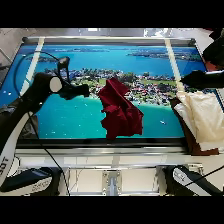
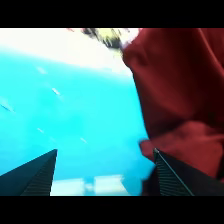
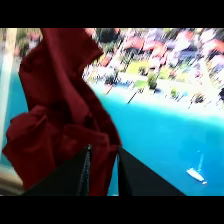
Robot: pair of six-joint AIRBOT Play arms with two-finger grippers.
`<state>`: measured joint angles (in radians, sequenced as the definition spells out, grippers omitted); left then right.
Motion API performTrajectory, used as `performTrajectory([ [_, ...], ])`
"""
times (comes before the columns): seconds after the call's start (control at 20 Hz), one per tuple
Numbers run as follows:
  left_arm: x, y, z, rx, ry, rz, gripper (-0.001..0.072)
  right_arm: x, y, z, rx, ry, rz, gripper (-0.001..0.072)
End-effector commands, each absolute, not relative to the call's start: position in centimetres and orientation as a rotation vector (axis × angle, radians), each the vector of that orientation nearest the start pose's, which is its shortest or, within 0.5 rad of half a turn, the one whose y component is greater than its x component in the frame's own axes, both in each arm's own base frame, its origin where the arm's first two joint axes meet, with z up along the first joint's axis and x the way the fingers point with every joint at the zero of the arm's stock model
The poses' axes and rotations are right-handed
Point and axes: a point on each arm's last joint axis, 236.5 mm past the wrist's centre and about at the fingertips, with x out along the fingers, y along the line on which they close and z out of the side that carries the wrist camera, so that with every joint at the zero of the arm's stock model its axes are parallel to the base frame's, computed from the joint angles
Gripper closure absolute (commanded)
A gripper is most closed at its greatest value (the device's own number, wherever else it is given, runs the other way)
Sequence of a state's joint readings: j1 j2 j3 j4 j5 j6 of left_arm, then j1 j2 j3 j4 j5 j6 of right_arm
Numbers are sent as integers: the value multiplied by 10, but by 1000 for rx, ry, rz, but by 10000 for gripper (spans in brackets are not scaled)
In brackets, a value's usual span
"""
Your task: Fold the shirts.
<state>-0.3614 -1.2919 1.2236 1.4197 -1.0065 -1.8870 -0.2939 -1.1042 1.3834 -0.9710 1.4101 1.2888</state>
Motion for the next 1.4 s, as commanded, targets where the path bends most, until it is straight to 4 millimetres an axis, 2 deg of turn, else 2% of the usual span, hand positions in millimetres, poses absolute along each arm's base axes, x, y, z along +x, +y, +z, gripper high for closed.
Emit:
performTrajectory([
  [0.0,376,-245,4,-373,1266,-441,14,376,79,93,349,1165,471,501],
  [0.05,387,-257,1,-395,1223,-461,14,377,104,69,317,1222,531,499],
  [0.1,409,-263,-1,-435,1146,-442,14,374,125,48,283,1281,588,421],
  [0.15,431,-264,-2,-478,1076,-412,14,370,144,26,249,1339,629,201],
  [0.2,447,-264,-3,-512,1031,-391,15,366,154,6,206,1386,640,147],
  [0.3,468,-258,-14,-525,1018,-363,14,361,161,-29,104,1461,636,147],
  [0.4,485,-257,-26,-503,1017,-363,14,363,170,-49,58,1479,631,147],
  [0.55,500,-252,-47,-422,1034,-351,15,376,173,-60,45,1441,603,149],
  [0.85,496,-244,-88,-332,1119,-335,15,382,165,-64,3,1425,575,154],
  [1.1,508,-253,-89,-314,1097,-357,16,381,167,-64,30,1433,565,158],
  [1.25,512,-259,-93,-342,1103,-361,17,375,167,-71,38,1473,572,158],
  [1.3,511,-260,-95,-348,1107,-360,33,371,169,-75,46,1494,578,159],
  [1.35,510,-260,-97,-346,1112,-360,90,366,171,-78,55,1518,587,159],
])
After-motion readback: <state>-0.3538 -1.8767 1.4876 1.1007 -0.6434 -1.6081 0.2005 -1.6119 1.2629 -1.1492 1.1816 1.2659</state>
